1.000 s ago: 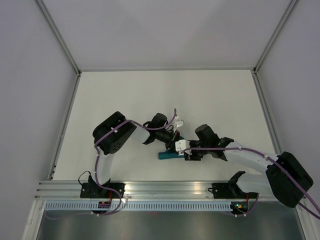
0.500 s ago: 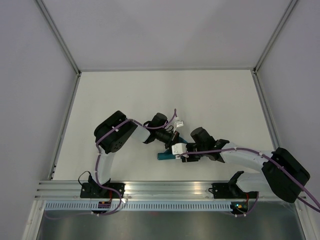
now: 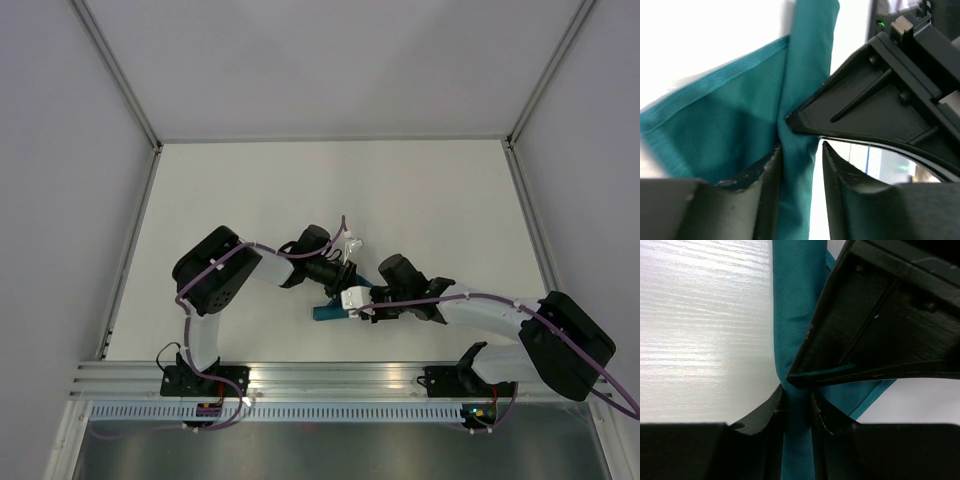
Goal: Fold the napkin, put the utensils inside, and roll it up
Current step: Roll the napkin with the utensil
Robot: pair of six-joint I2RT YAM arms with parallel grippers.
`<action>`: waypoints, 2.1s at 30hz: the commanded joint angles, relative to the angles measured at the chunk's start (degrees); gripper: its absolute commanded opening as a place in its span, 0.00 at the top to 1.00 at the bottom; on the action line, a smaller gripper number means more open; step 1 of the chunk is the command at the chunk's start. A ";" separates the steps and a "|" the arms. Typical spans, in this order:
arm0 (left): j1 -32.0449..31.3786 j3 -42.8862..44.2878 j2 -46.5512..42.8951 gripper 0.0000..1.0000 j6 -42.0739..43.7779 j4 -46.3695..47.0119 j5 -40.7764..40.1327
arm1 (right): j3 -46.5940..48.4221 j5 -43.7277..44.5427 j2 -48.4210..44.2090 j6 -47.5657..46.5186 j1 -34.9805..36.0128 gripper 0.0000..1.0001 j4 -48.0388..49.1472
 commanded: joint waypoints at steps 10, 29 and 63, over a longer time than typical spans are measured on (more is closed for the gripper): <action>2.27 -7.44 -16.99 0.55 3.63 -1.88 -31.79 | 8.26 -8.35 8.99 -2.00 -4.82 0.86 -17.81; -13.52 -29.96 -35.64 0.52 27.24 25.55 -61.07 | 34.88 -19.79 37.48 -7.99 -16.34 0.86 -42.78; -29.37 -18.36 -9.80 0.71 48.11 19.76 -65.92 | 39.64 -21.19 44.43 -10.01 -19.51 0.87 -47.18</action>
